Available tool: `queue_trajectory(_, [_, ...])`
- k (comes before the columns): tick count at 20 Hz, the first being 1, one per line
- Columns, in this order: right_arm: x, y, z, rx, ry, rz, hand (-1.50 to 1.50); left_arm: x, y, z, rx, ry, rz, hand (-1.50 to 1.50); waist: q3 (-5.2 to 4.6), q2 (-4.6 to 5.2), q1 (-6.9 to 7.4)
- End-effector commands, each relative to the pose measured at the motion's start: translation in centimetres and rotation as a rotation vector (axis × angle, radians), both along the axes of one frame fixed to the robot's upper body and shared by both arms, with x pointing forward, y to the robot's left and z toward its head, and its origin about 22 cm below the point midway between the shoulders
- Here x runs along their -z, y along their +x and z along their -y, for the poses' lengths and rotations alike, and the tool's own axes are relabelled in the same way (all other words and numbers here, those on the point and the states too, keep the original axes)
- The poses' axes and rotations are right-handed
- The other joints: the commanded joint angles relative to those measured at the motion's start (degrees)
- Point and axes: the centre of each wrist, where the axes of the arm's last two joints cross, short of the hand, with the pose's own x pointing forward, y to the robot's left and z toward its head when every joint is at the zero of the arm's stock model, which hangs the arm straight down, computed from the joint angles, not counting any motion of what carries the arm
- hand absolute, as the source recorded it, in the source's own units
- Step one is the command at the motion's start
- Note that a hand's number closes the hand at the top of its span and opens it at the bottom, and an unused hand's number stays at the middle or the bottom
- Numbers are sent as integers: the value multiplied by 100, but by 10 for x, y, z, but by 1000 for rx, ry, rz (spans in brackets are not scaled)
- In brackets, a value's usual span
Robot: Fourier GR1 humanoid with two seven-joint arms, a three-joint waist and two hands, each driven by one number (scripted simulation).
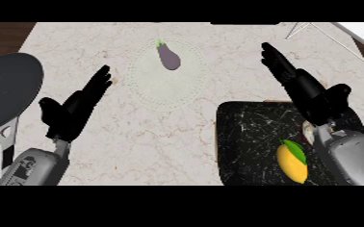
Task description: Pick the lemon from the tray and place it in the tiered shelf
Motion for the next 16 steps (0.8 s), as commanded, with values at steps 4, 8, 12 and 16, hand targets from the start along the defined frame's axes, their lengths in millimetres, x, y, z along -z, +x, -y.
queue_trajectory(4, [-23,8,63,-109,135,201,150,-20,10,-27,-189,-24,80,0,-127,-134,-133])
queue_trajectory(8, [1,9,120,260,78,91,150,-24,9,-17,-230,-90,59,0,-128,-113,-100])
queue_trajectory(12, [12,10,137,-41,439,44,-150,-39,13,-28,-219,-68,58,0,-122,-118,-86])
queue_trajectory(16, [-5,1,165,-232,406,104,-150,-23,19,-20,-242,-89,48,0,-134,-126,-162])
